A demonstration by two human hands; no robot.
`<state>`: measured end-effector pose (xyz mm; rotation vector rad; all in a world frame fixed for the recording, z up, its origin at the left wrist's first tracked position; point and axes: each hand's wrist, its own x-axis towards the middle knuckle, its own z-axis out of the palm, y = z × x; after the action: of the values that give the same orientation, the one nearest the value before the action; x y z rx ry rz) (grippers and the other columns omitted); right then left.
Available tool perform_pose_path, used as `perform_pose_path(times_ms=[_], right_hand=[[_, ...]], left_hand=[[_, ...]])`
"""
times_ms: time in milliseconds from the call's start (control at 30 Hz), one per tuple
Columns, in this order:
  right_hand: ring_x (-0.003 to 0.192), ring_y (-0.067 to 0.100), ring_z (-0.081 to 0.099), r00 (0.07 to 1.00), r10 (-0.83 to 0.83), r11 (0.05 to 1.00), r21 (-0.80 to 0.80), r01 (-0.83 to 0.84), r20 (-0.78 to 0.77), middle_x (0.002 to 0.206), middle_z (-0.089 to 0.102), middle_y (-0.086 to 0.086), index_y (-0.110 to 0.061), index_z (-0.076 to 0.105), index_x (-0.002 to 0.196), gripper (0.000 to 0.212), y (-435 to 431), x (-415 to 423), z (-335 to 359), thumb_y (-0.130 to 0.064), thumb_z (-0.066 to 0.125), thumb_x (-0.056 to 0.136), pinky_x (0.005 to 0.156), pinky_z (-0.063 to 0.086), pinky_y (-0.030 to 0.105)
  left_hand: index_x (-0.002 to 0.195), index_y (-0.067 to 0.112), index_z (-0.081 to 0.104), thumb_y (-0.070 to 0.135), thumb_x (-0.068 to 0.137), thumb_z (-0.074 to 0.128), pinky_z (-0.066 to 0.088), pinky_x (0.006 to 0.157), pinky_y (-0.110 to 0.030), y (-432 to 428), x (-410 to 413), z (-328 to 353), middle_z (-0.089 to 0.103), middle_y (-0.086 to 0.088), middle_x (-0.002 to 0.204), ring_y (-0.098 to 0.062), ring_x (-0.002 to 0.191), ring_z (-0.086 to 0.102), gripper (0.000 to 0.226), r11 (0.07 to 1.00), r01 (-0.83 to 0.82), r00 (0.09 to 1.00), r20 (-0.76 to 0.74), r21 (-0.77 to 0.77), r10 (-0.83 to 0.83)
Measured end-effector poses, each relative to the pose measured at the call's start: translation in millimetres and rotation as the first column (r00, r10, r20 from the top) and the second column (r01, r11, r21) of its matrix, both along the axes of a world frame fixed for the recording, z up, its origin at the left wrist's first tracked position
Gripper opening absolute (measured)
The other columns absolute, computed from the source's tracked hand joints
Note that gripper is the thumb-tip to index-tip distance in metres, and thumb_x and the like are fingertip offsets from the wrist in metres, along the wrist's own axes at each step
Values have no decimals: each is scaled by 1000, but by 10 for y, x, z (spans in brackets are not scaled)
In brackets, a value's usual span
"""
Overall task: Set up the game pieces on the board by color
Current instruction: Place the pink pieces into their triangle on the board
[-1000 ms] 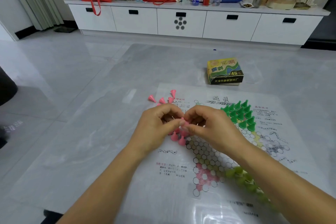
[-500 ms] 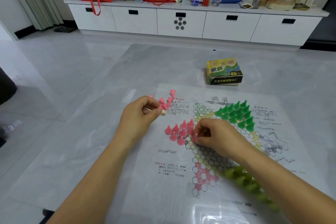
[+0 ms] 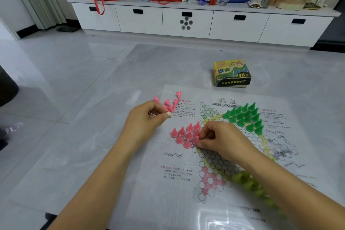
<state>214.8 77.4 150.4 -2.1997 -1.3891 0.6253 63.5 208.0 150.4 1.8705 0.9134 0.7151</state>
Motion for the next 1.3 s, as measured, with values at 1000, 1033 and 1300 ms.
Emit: perform_pose_path(times_ms=[1000,1033,1300], right_hand=[[74,1,58,997,-62,995,76,66,-47,78,63,-12,-24,63,81,3,-258,284,193,-26,62,83,64,44,16],[73,1,58,996,-74,994,81,78,-57,78,64,-12,-25,63,80,3,-308,324,204,-26,62,83,62,43,14],[72,8,61,972,-170,974,122,191,-162,76,67,-6,-25,64,77,6,-574,486,194,-22,64,82,59,43,12]], left_hand=[[115,16,61,15,91,47,35,85,-32,238,201,-304,56,-8,116,-29,108,46,28,849,141,869,-475,509,141],[111,14,63,15,90,49,36,83,-32,243,189,-295,57,-8,114,-28,107,48,25,854,135,867,-477,503,144],[86,16,63,10,82,60,37,62,-9,155,43,-147,57,3,80,-11,66,50,7,966,-55,974,-198,252,107]])
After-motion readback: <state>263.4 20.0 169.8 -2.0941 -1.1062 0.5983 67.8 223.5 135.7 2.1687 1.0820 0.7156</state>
